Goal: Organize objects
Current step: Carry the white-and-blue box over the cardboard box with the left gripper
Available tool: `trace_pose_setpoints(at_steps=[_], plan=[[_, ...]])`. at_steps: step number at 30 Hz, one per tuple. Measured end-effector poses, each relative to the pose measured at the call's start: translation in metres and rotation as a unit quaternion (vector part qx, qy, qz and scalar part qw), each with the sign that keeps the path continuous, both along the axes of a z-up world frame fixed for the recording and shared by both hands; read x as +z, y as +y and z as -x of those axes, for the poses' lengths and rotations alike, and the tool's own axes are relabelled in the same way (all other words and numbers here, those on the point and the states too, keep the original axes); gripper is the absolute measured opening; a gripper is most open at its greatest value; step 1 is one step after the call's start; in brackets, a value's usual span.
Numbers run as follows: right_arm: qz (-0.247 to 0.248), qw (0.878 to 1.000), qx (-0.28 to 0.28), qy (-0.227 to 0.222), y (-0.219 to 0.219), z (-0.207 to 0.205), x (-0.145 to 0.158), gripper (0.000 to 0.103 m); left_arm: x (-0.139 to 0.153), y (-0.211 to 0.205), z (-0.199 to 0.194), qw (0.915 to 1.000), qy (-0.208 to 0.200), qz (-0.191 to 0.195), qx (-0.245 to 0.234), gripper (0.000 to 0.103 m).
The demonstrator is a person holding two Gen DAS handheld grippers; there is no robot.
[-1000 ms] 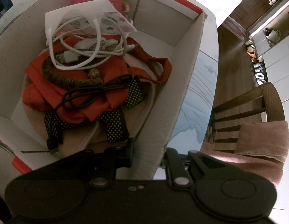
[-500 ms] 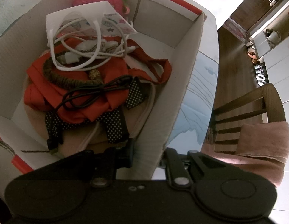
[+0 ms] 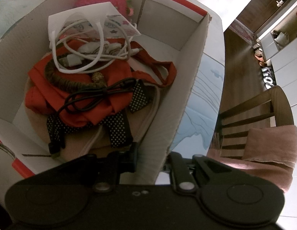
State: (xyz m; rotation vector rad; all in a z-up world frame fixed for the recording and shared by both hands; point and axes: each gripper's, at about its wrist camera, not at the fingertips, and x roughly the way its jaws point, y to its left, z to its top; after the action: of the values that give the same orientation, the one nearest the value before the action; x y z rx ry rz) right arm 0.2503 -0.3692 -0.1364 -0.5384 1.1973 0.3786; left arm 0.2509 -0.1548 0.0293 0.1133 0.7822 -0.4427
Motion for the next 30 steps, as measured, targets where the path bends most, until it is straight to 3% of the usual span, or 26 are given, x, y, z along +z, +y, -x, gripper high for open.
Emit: trace_pose_setpoints(at_steps=[9,16,22,30], plan=[[0.000,1.000,0.000,0.000,0.000,0.000,0.000,0.012,-0.021,-0.050,-0.038,0.9984,0.013,-0.009,-0.054,0.024],[0.000,1.000,0.000,-0.001,0.000,0.000,0.000,0.012,-0.045,-0.079,-0.058,0.9955,0.010,-0.057,-0.075,0.024],[0.000,1.000,-0.002,-0.001,0.000,0.000,0.001,0.012,-0.072,-0.088,-0.077,0.9927,0.032,-0.087,-0.077,0.024],[-0.002,1.000,-0.003,-0.001,0.000,0.001,0.002,0.012,-0.088,-0.103,-0.077,0.9878,0.055,-0.096,-0.109,0.024]])
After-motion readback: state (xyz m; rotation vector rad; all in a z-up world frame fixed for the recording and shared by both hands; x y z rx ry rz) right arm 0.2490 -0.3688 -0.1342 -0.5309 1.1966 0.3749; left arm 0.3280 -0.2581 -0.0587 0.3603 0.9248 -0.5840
